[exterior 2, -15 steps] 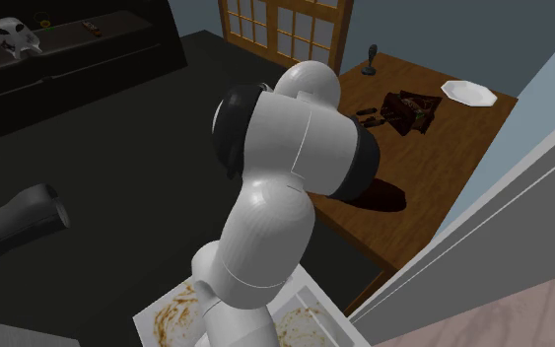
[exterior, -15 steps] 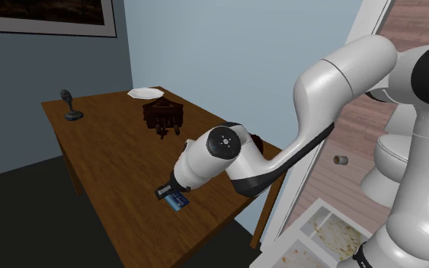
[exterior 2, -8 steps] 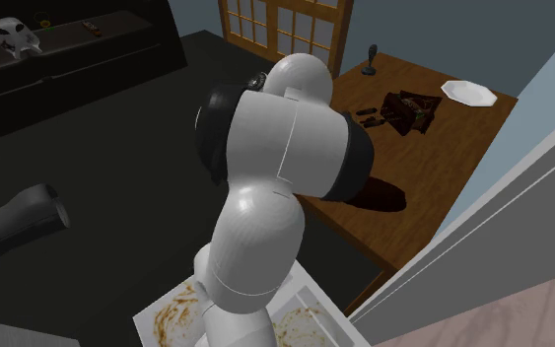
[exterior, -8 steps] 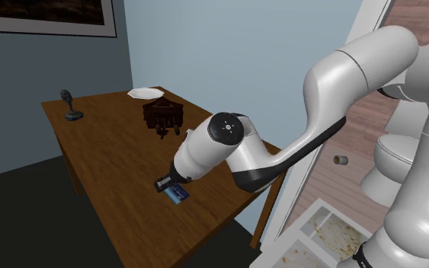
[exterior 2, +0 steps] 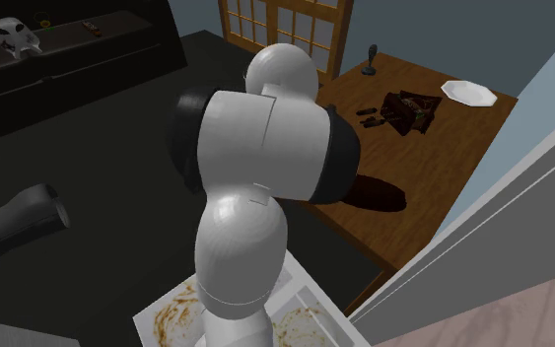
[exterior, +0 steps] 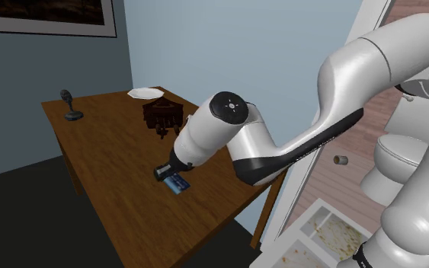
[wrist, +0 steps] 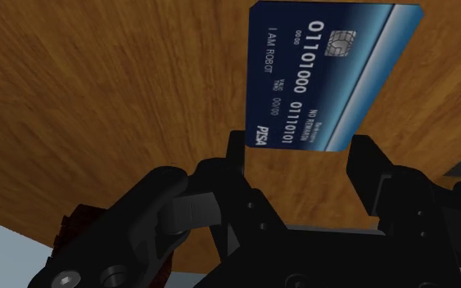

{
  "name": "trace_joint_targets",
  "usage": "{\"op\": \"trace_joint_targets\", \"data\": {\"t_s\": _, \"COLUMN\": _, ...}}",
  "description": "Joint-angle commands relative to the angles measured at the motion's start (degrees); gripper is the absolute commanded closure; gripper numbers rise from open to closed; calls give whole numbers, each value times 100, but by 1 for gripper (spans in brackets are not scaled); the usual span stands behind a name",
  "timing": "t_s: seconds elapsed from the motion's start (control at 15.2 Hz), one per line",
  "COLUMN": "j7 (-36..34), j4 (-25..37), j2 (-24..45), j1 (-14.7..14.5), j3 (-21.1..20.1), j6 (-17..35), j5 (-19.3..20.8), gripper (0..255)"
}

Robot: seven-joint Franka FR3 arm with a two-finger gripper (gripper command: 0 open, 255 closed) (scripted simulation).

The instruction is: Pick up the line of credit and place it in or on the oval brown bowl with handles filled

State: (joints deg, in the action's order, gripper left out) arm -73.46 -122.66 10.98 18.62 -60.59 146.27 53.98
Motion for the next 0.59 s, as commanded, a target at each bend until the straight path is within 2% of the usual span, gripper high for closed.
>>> {"op": "trace_joint_targets", "data": {"t_s": 0.0, "j7": 249, "j4": 19, "j2": -160, "j1": 135, "j3": -133, "j6": -16, "j5": -318, "gripper": 255}}
{"op": "trace_joint_targets", "data": {"t_s": 0.53, "j7": 1212, "j4": 139, "j2": -800, "j1": 562, "j3": -518, "j6": -103, "j5": -1564, "gripper": 255}}
